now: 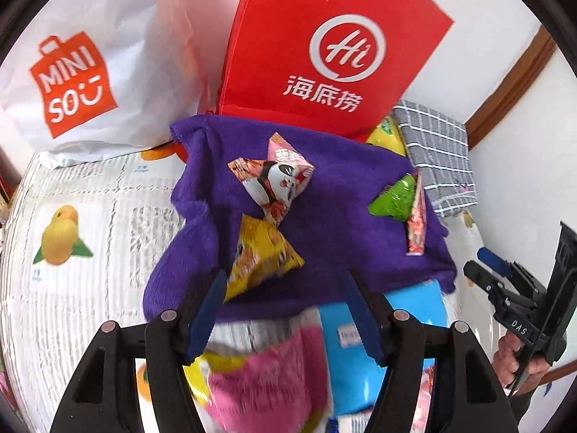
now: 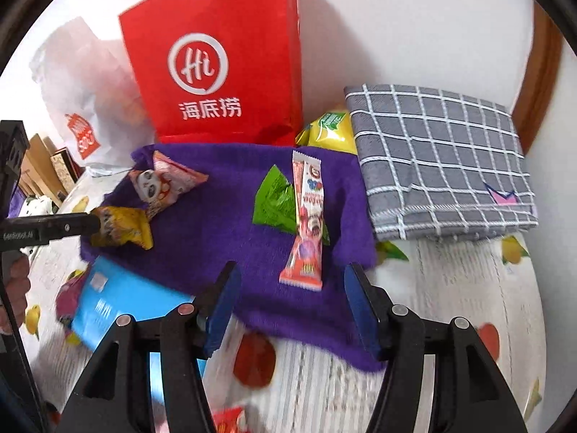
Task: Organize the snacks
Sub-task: 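Lower the pink candy and yellow bag onto the purple towel, open both grippers, then grasp the red candy packet with the right gripper while the left gripper grasps the pink snack bag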
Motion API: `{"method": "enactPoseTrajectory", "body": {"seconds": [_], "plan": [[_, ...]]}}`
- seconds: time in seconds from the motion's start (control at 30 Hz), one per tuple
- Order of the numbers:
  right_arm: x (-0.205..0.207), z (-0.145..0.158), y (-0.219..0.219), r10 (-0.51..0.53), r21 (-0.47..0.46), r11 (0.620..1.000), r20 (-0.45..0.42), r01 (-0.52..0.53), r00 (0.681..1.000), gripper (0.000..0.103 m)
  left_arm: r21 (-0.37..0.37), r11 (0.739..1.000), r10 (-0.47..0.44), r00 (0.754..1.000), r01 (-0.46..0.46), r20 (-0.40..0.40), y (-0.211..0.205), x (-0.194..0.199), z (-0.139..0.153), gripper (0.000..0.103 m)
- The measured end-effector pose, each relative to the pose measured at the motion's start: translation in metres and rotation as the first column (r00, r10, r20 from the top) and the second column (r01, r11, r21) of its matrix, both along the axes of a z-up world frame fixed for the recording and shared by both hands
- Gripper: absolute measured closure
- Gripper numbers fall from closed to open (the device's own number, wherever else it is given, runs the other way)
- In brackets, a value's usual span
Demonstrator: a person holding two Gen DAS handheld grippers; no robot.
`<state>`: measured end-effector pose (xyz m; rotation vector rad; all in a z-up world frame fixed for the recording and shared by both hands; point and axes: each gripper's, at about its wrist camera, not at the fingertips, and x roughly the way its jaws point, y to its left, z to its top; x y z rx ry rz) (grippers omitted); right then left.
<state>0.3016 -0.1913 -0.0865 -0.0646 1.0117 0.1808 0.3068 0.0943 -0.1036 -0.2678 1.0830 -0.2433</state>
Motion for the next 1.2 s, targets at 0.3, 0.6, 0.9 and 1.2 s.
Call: {"method": "enactPoseTrajectory", "body": {"seconds": [0.3, 0.6, 0.9, 1.2], "plan": [[-0.075, -0.005, -0.005, 0.015, 0.057, 0.998, -0.055, -0.012, 0.998, 0.041, -0.025, 1.0, -0.007, 1.0, 0.008, 0.022, -0.002, -0.05, 0.01, 0.038], [-0.114, -0.037, 0.005, 0.102, 0.03, 0.995, -0.106, -0.099, 0.989, 0.041, 0.002, 1.0, -0.013, 1.0, 0.013, 0.019, 0.002, -0.091, 0.005, 0.038], [-0.116, -0.054, 0.017, 0.165, -0.007, 0.986, -0.131, -0.167, 0.978, 0.041, 0.005, 0.999, 0.038, 0.999, -0.038, -0.003, 0.022, -0.114, -0.005, 0.038], [-0.121, -0.062, 0.012, 0.189, -0.028, 0.98, -0.139, -0.195, 0.972, 0.063, 0.036, 0.999, 0.037, 0.999, -0.037, -0.005, 0.015, -0.11, -0.014, 0.038]]}}
